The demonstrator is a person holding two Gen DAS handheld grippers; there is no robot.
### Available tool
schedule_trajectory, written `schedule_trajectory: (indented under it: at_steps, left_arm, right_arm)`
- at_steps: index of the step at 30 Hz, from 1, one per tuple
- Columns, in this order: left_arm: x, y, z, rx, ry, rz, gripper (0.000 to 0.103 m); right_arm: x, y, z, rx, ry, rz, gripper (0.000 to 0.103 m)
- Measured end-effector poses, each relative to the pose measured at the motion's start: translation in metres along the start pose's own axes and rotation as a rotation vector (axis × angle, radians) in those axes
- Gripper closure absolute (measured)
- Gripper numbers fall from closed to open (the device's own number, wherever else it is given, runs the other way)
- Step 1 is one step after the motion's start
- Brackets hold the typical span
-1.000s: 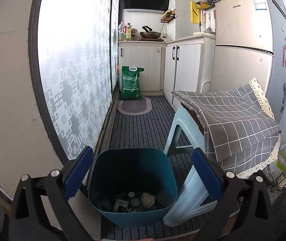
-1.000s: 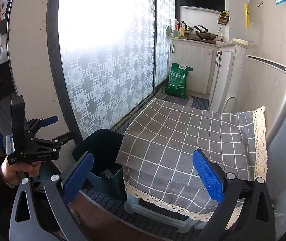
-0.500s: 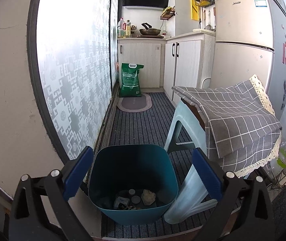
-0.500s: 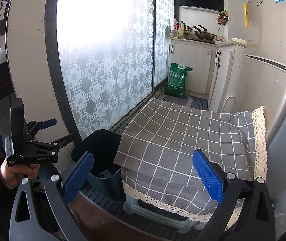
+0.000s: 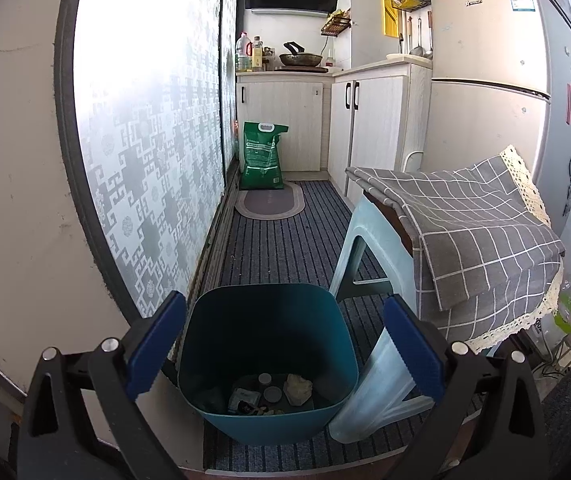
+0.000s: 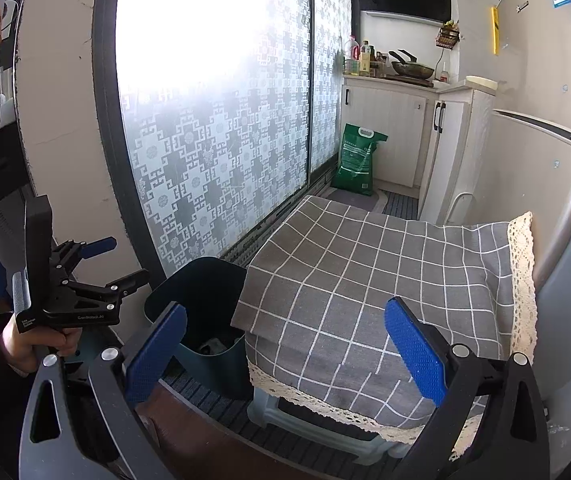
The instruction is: Collect trash
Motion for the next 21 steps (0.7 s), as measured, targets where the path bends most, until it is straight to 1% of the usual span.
schedule_trajectory:
  at_steps: [21]
  left_arm:
    - [-0.0002, -0.0008, 0.0006, 0.008, 0.002, 0.0, 0.003]
  right_arm:
    - [0.001, 0.0014, -0.0003, -0.004, 0.002, -0.001, 0.003]
Point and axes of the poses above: each gripper's, at about its wrist camera, not at the fingertips, and x roughly the way its jaws point, y to its left, z to its top, the point moved 9 cm from there along x, roughly the way its jaws point, and after that the axes turned 12 degrees about y, right-handed, at the moved point
